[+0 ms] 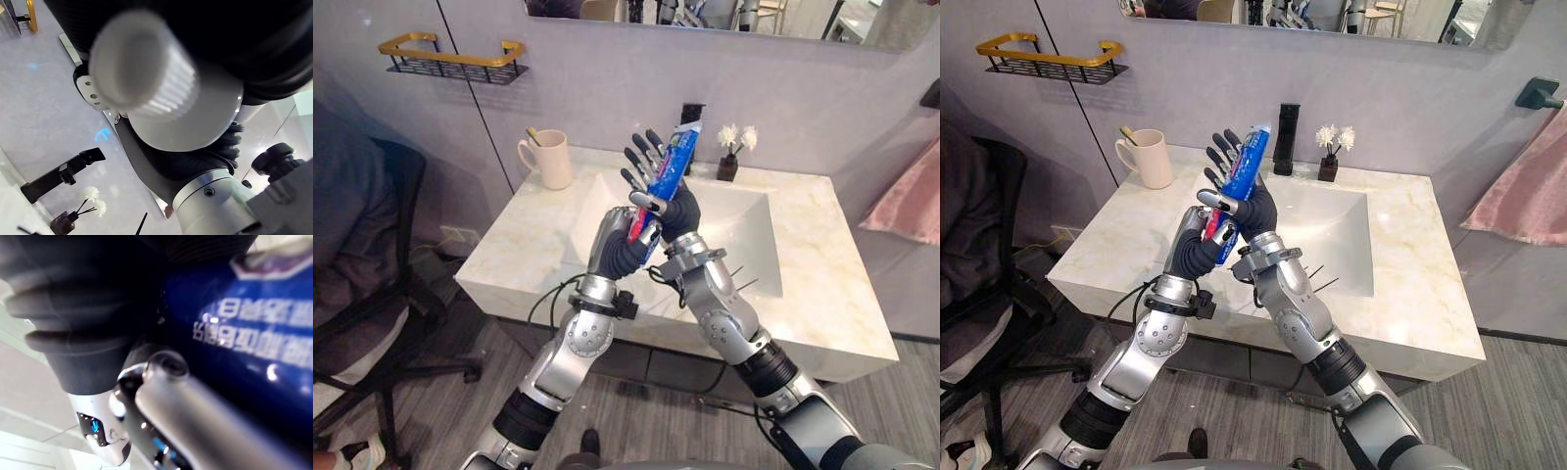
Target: Organize washtable
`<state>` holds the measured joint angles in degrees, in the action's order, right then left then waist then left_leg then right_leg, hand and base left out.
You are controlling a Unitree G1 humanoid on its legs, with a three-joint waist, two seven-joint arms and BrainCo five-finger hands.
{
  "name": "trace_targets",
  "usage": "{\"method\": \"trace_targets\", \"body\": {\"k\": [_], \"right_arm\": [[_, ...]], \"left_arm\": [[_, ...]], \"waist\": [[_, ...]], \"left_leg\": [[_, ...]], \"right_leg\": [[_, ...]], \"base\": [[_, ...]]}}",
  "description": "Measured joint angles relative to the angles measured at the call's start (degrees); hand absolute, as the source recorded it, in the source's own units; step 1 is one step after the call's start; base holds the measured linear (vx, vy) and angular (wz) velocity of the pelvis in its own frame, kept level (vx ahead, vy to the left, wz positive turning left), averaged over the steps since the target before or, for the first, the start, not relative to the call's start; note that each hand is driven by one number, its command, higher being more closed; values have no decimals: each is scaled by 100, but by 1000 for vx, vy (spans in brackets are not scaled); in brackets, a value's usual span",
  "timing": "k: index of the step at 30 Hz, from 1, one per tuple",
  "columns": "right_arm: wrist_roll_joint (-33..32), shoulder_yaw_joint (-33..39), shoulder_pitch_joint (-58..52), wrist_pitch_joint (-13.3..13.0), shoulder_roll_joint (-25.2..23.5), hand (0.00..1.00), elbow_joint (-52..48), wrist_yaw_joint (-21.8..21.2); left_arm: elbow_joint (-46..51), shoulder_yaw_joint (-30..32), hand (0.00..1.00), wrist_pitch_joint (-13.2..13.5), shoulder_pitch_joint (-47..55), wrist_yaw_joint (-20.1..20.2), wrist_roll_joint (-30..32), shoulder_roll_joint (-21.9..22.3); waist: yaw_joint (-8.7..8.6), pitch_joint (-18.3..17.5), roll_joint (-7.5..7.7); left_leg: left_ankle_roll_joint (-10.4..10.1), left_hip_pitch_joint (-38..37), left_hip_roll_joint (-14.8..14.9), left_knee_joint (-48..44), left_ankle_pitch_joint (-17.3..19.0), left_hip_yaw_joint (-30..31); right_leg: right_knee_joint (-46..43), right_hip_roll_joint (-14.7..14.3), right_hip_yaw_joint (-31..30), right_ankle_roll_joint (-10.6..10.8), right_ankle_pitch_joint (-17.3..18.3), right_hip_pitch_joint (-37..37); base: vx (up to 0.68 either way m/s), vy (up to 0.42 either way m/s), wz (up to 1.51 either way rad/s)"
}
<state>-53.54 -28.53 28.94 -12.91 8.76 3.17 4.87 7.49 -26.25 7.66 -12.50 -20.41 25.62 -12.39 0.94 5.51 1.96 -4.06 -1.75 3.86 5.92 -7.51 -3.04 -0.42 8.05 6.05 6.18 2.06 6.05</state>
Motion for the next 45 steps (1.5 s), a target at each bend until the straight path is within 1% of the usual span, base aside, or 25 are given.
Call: {"method": "trace_targets", "body": {"k": [2, 6, 10, 14, 15, 16, 17, 20, 22, 23, 24, 26, 27, 30, 32, 35, 36, 39, 40, 41, 42, 43, 44, 45], "right_arm": [[-267, -88, 0, 7, 112, 100, 11, -3], [-446, -117, -1, 18, 168, 100, 16, -85], [-447, -116, -1, 65, 191, 100, 15, -191], [-434, -112, -10, 115, 175, 100, 14, -288], [-433, -110, -19, 147, 172, 100, 14, -317], [-414, -86, -19, 204, 173, 100, 10, -384], [-375, -55, -27, 217, 163, 100, -7, -429], [-257, 137, -62, 218, 125, 100, -46, -519], [-216, 564, -208, 211, 33, 100, -311, -513], [-215, 918, -247, 188, 34, 100, -457, -507], [-214, 1062, -252, 166, 42, 100, -497, -508], [-199, 1726, -315, -90, 176, 100, -696, -495], [-181, 1947, -404, -212, 260, 100, -805, -495], [-103, 2216, -642, -331, 386, 100, -1010, -492], [-9, 2246, -793, -343, 410, 100, -1100, -493], [217, 2307, -1070, -324, 401, 100, -1137, -488], [276, 2432, -1166, -317, 397, 100, -1137, -476], [477, 2651, -1283, -316, 387, 100, -1138, -392], [527, 2789, -1347, -316, 380, 100, -1137, -364], [662, 2940, -1403, -315, 337, 100, -1137, -327], [712, 3009, -1430, -315, 302, 100, -1138, -309], [804, 3127, -1488, -314, 242, 100, -1139, -235], [892, 3257, -1551, -308, 180, 100, -1139, -221], [938, 3311, -1583, -302, 151, 100, -1139, -211]], "left_arm": [[-100, -37, 100, 3, -1, -1, 37, -21], [-152, -56, 100, 15, 2, 0, 41, -96], [-169, -54, 100, 61, 17, 0, 41, -186], [-209, -6, 100, 175, 121, 16, 136, -191], [-198, 26, 0, 190, 156, 27, 186, -190], [-156, 130, 0, 232, 242, 43, 227, -191], [-101, 220, 0, 298, 351, 107, 266, -191], [2, 438, 0, 361, 580, 167, 339, -194], [234, 654, 0, 416, 842, 155, 419, -196], [388, 932, 0, 394, 1063, 135, 419, -198], [406, 1076, 0, 390, 1141, 129, 420, -199], [442, 1819, 0, 303, 1444, -13, 368, -275], [574, 2134, 0, 248, 1572, -105, 302, -321], [1052, 2666, 0, 252, 1792, -288, 144, -313], [1244, 2924, 0, 283, 1869, -365, -7, -173], [1270, 3432, 0, 361, 2124, -379, -693, 223], [1247, 3647, 0, 383, 2318, -379, -1059, 409], [1056, 3848, 0, 426, 2561, -362, -1652, 646], [746, 3911, 0, 478, 2656, -345, -1897, 780], [360, 3965, 0, 500, 2768, -193, -2414, 938], [172, 3986, 0, 499, 2820, -125, -2623, 1011], [-239, 3997, 0, 472, 2944, 44, -2984, 1131], [-655, 3992, 0, 431, 3078, 182, -3167, 1215], [-843, 3995, 0, 382, 3142, 280, -3238, 1245]], "waist": [[1, 0, 0], [-4, 1, -1], [-3, 3, -5], [-6, 9, -12], [-7, 14, -16], [-12, 27, -28], [-15, 41, -43], [-13, 50, -55], [-3, 58, -56], [0, 60, -59], [-1, 61, -60], [2, 63, -64], [0, 64, -64], [0, 72, -77], [-1, 95, -114], [14, 105, -132], [30, 105, -131], [74, 104, -130], [118, 104, -131], [140, 104, -131], [138, 102, -127], [140, 97, -119], [144, 96, -114], [151, 94, -110]], "left_leg": [[3, 13, 0, -21, -4, -2], [3, 13, 0, -27, -9, 4], [5, 13, 0, 1, -11, 8], [4, 12, 0, 1, -10, 16], [4, 12, 0, 1, -10, 17], [4, 13, -1, 1, -10, 18], [4, 14, -1, 1, -10, 18], [4, 22, -2, 1, -9, 28], [4, 41, -7, -1, -9, 51], [4, 48, -12, -12, -9, 63], [4, 48, -13, -20, -9, 68], [5, 48, -15, -30, -9, 100], [5, 48, -20, -30, -9, 130], [3, 41, -24, -6, -8, 142], [3, 39, -24, 1, -7, 143], [1, 43, -21, 2, -6, 153], [1, 56, -24, 2, -6, 164], [2, 77, -29, 3, -6, 194], [2, 88, -32, 3, -6, 208], [2, 105, -35, 3, -6, 237], [2, 117, -40, 3, -7, 263], [2, 143, -46, 3, -7, 304], [1, 161, -49, 3, -7, 314], [1, 170, -52, 3, -7, 323]], "right_leg": [[-25, 0, -6, 1, -5, -19], [-46, -1, -6, 2, -5, -25], [-56, 1, -6, 2, -5, -28], [-50, 3, -4, 4, -4, -30], [-50, 3, -4, 5, -4, -30], [-48, 3, -3, 7, -5, -30], [-45, 4, -3, 10, -6, -29], [-37, 4, 7, 11, -7, -28], [-24, 5, 28, 14, -8, -24], [-24, 8, 41, 20, -12, -19], [-23, 9, 45, 20, -12, -15], [-14, 8, 84, 20, -12, 13], [7, 9, 124, 20, -12, 40], [42, 10, 153, 17, -10, 73], [49, 11, 153, 12, -5, 73], [56, 8, 163, 5, 3, 76], [62, 10, 178, 5, 4, 76], [64, 11, 206, 8, 6, 75], [65, 12, 224, 11, 10, 75], [65, 13, 256, 9, 21, 75], [64, 14, 282, 7, 30, 76], [63, 16, 329, 10, 41, 77], [70, 17, 345, 11, 42, 73], [75, 17, 355, 12, 43, 73]], "base": [[0, 0, 0], [0, 0, 0], [-9, -1, 0], [0, 0, 0], [0, 0, 0], [0, 0, 0], [0, 0, 0], [0, 0, 1], [0, 0, 6], [0, 0, 5], [0, 0, 5], [-1, -2, 9], [-4, -9, 11], [-9, -9, 5], [-16, -6, 0], [-5, -5, 1], [-8, -13, 4], [-5, -10, 6], [-11, -13, 9], [-13, -14, 12], [-13, -19, 18], [-9, -16, 16], [-4, -18, 13], [2, -11, 11]]}}
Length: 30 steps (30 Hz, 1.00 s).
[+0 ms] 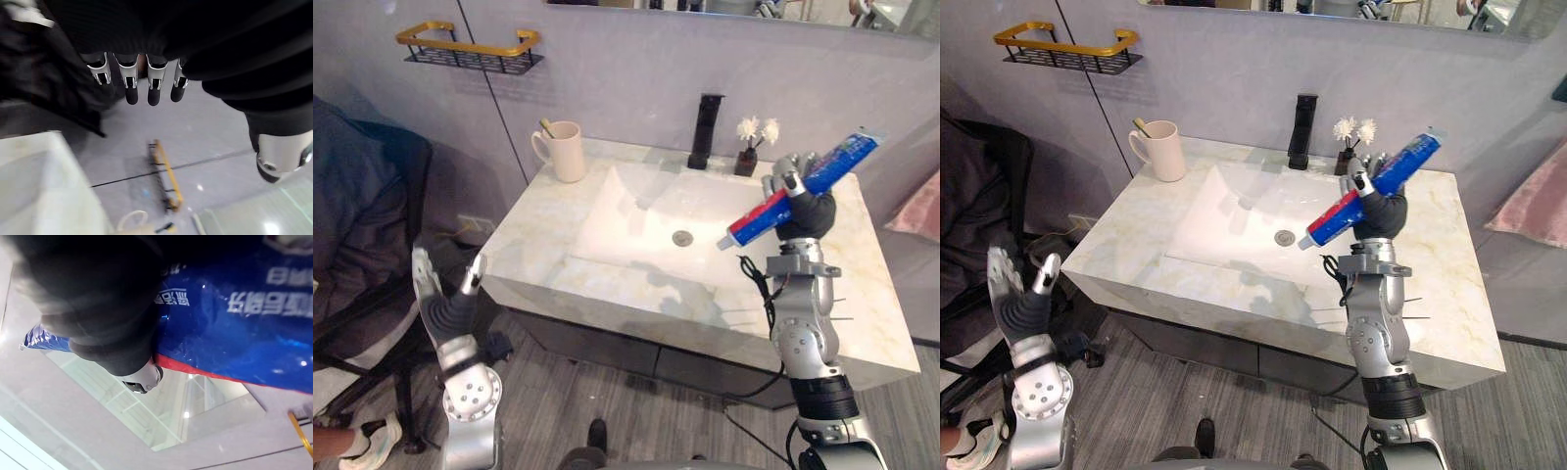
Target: Organize washtable
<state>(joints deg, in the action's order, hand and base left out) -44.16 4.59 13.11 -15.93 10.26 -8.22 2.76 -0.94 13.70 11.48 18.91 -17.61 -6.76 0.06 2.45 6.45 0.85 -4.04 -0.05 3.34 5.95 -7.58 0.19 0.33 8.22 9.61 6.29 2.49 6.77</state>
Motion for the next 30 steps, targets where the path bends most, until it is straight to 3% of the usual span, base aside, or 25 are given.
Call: {"method": "trace_targets", "body": {"k": [5, 10, 14, 20, 23, 26, 30], "right_arm": [[510, 390, -178, 9, -105, 100, 0, 176], [938, 611, -176, 8, -105, 100, 4, 363], [1454, 693, -50, 6, -36, 100, 81, 671], [2039, 682, 1470, 6, 387, 100, 961, 1071], [2248, 627, 2576, 2, 916, 100, 1504, 1272], [2373, 421, 3740, 0, 1303, 100, 2189, 1464], [2468, 60, 5006, 20, 1520, 100, 3129, 1635]], "left_arm": [[-1527, 69, 0, -232, 127, 564, -32, 38], [-2406, 11, 0, -336, 105, 808, 122, 30], [-3203, -298, 0, -398, -16, 999, 382, -89], [-3639, -549, 0, -403, -50, 1033, 570, -338], [-3784, -688, 0, -401, -49, 1115, 645, -493], [-3784, -734, 0, -394, -47, 1126, 641, -548], [-3780, -806, 0, -330, -61, 1130, 641, -633]], "waist": [[8, -9, 24], [25, -8, 56], [152, -38, 116], [237, -22, 218], [483, 21, 295], [614, 51, 343], [835, 185, 423]], "left_leg": [[-14, 117, -30, -1, -11, 159], [-25, 183, -38, -3, -21, 294], [-28, 215, -30, -4, -24, 327], [-48, 330, -24, -2, -45, 456], [-45, 431, -33, -3, -60, 541], [-36, 606, -41, -38, -129, 696], [-48, 681, -54, -42, -168, 816]], "right_leg": [[14, 6, 184, 6, 26, -1], [22, -3, 291, 13, 31, 0], [45, -19, 314, 12, 31, -2], [72, -41, 441, 11, 30, -18], [94, -48, 511, 10, 28, -59], [107, -58, 648, 9, 26, -115], [174, -83, 775, 7, 25, -109]], "base": [[0, -18, 16], [-2, -21, 12], [-8, -15, 3], [-30, -18, 12], [-7, -15, 13], [26, -23, 26], [15, -24, 17]]}}
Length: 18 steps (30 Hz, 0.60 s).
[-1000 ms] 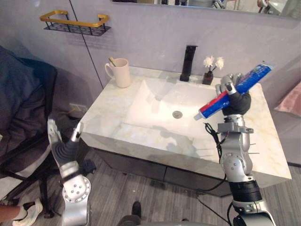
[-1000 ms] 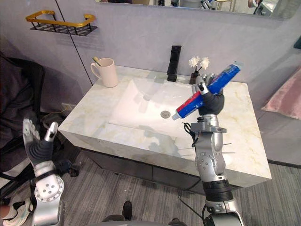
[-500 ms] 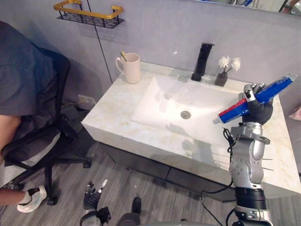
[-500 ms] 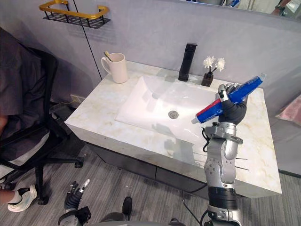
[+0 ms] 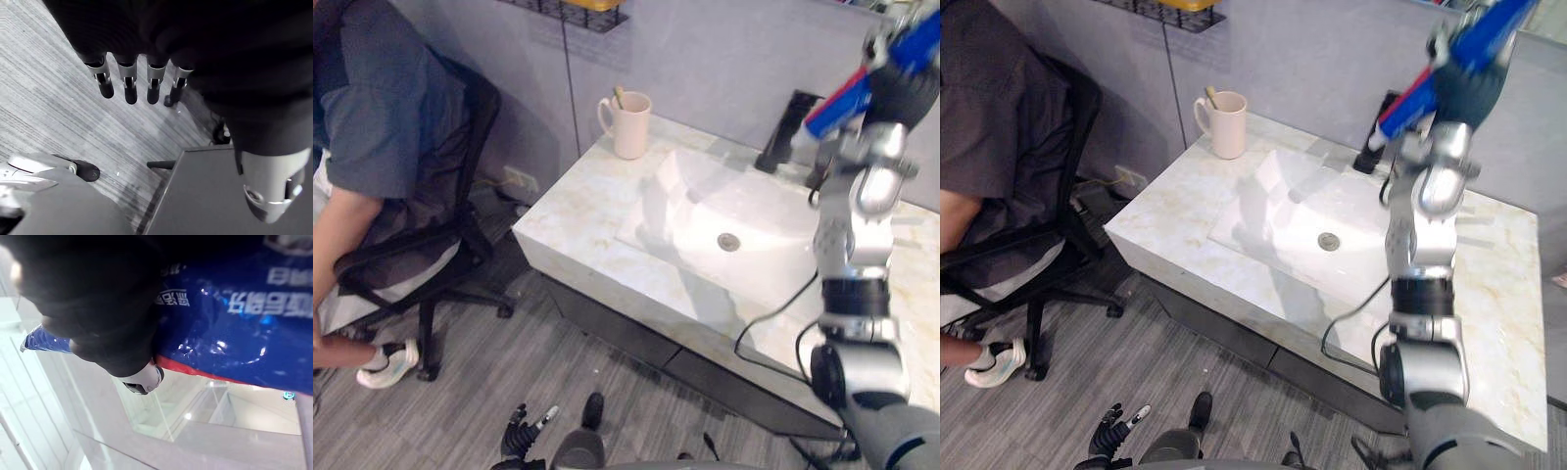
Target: Organize washtable
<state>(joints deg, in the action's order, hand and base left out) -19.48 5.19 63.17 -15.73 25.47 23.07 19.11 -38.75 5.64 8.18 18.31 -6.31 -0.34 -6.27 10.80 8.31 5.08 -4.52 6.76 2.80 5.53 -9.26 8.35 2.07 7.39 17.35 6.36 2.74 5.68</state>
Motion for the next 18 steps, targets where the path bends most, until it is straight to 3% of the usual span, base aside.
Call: {"method": "trace_targets", "body": {"k": [4, 9, 18], "right_arm": [[228, -417, 1108, 26, 342, 100, 750, 215], [455, -822, 1934, 152, 427, 100, 1663, 382], [1033, -1228, 2616, 568, 478, 100, 2616, 777]], "left_arm": [[-2, -57, 0, 10, -173, -4, -5, -58], [-6, -85, 0, 119, -246, -26, -52, -108], [-7, -294, 0, 247, -377, -155, -133, -209]], "waist": [[274, 274, 15], [545, 556, 74], [762, 912, 113]], "left_leg": [[-33, 203, 16, 0, -27, 194], [-38, 445, 1, -3, -79, 348], [-72, 761, 6, -5, -157, 569]], "right_leg": [[13, -51, 196, -2, 1, -100], [33, -53, 388, -4, -1, -220], [186, -137, 633, -14, -11, -352]], "base": [[-23, -23, 25], [-6, -4, 13], [11, -8, 14]]}}
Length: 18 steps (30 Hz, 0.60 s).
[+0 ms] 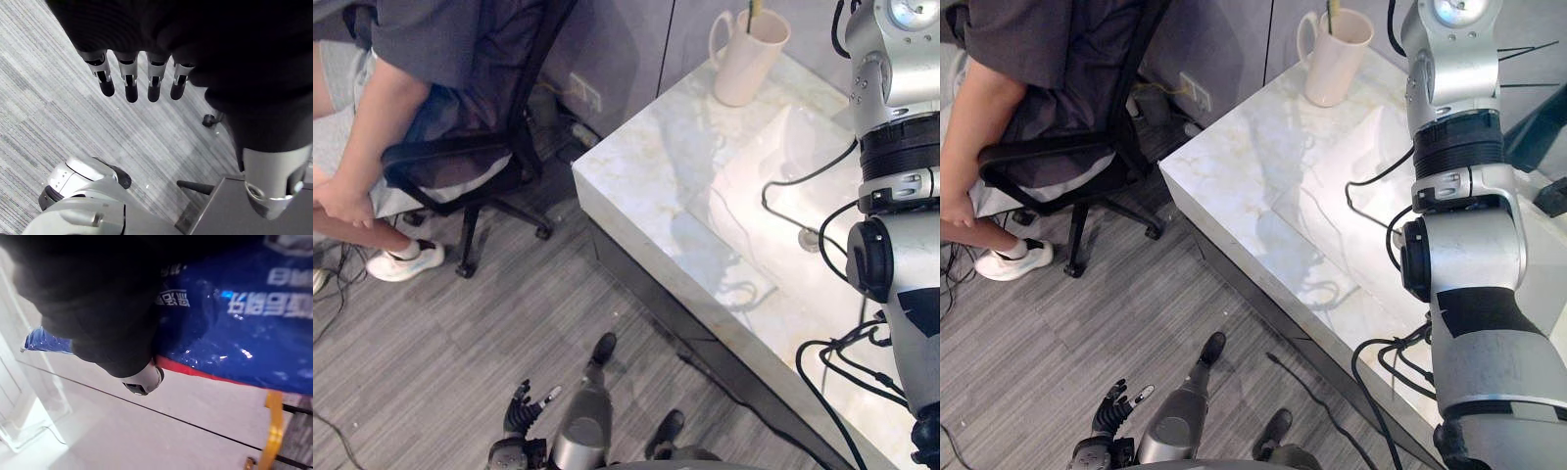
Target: Organize washtable
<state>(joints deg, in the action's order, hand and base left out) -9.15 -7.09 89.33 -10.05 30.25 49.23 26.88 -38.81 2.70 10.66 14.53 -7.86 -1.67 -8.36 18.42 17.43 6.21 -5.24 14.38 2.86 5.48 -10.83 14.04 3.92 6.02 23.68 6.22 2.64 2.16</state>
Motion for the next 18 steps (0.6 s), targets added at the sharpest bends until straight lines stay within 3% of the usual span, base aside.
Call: {"method": "trace_targets", "body": {"k": [4, 18], "right_arm": [[293, -237, 155, 46, 287, 100, 1, 246], [465, -481, 617, 157, 462, 100, 374, 582]], "left_arm": [[-4, -108, 0, 92, -84, -103, -40, -54], [0, -451, 0, 180, -255, -131, -52, -202]], "waist": [[122, 207, -2], [166, 512, -19]], "left_leg": [[-2, 117, 2, 0, 2, 7], [-12, 389, -69, -2, -8, 196]], "right_leg": [[19, -4, 18, -2, -2, -92], [44, 9, 268, 28, 20, -251]], "base": [[9, 4, 0], [12, 28, 8]]}}
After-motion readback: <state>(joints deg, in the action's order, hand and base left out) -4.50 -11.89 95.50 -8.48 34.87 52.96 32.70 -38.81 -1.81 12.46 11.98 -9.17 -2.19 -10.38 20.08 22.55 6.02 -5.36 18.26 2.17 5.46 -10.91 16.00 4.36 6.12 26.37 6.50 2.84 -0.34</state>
